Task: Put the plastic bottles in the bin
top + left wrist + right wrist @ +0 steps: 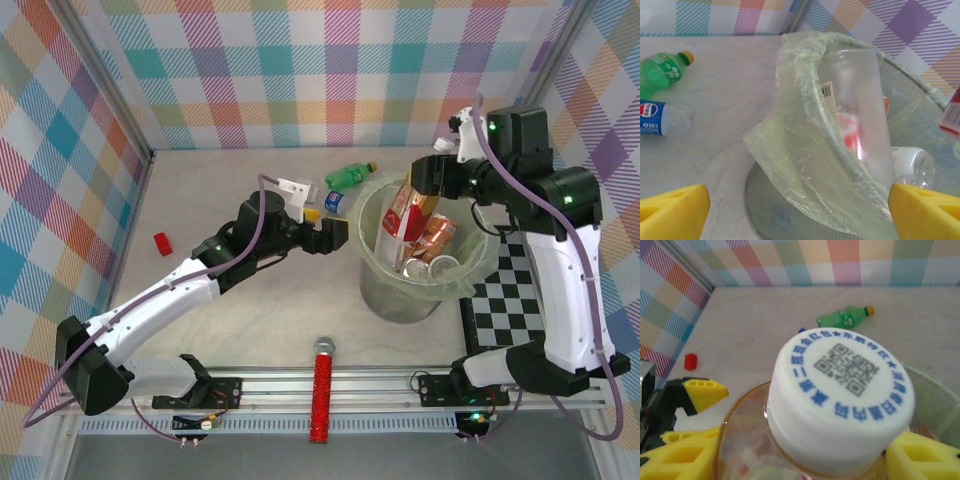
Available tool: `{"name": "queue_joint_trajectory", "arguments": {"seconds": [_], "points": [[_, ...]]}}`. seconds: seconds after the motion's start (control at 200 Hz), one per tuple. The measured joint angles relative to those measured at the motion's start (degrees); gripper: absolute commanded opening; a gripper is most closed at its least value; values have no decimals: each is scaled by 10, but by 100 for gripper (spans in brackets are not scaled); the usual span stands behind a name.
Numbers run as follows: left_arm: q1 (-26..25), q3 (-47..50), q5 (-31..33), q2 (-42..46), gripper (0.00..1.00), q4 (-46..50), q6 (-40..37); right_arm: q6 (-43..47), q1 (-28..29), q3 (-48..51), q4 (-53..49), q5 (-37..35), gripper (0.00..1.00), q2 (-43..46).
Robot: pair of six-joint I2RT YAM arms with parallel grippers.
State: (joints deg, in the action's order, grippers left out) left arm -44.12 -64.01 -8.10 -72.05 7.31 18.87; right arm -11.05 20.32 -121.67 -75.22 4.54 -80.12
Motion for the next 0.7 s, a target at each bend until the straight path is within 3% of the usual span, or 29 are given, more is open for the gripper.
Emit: {"name": "queue_joint_trajectory", "arguments": {"seconds": [0.27, 0.7], "points": [[-1, 0, 0, -11, 90, -1, 9, 31, 0, 1, -58, 16, 56, -87], [-4, 0, 0, -24, 90, -2, 10, 38, -6, 15, -76, 28, 53, -88]]}}
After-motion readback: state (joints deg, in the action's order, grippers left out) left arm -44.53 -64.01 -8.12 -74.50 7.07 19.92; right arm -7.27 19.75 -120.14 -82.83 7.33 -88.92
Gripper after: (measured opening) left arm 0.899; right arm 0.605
